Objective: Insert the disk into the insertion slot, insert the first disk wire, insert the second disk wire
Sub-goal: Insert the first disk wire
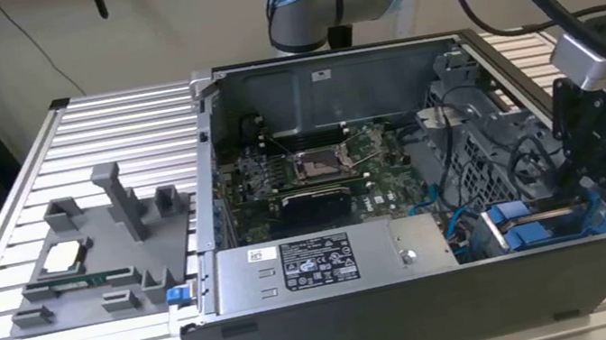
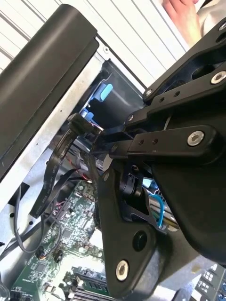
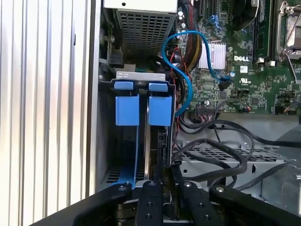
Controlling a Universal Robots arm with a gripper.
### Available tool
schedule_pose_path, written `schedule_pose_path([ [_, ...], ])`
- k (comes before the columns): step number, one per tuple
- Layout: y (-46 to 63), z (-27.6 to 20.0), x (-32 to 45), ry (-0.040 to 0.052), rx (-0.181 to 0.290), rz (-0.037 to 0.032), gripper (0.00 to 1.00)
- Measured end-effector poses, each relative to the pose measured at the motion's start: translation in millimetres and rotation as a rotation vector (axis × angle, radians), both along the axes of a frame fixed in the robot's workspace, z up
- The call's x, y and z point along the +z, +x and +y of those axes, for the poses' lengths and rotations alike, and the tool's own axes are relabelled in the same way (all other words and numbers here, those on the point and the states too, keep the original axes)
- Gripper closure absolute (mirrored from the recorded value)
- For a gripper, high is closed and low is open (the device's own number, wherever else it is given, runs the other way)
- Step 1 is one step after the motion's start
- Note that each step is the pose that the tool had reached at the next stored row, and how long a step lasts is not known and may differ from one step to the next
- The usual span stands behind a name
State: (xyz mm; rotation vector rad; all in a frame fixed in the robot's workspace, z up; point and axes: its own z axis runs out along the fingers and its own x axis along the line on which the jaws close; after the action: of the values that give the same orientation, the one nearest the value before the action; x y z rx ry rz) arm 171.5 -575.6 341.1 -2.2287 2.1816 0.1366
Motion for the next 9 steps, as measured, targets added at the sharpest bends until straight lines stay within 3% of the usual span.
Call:
schedule_pose_path([
  [9, 0.0, -0.1, -4.2, 0.0008, 0.000, -0.0001, 0.81],
])
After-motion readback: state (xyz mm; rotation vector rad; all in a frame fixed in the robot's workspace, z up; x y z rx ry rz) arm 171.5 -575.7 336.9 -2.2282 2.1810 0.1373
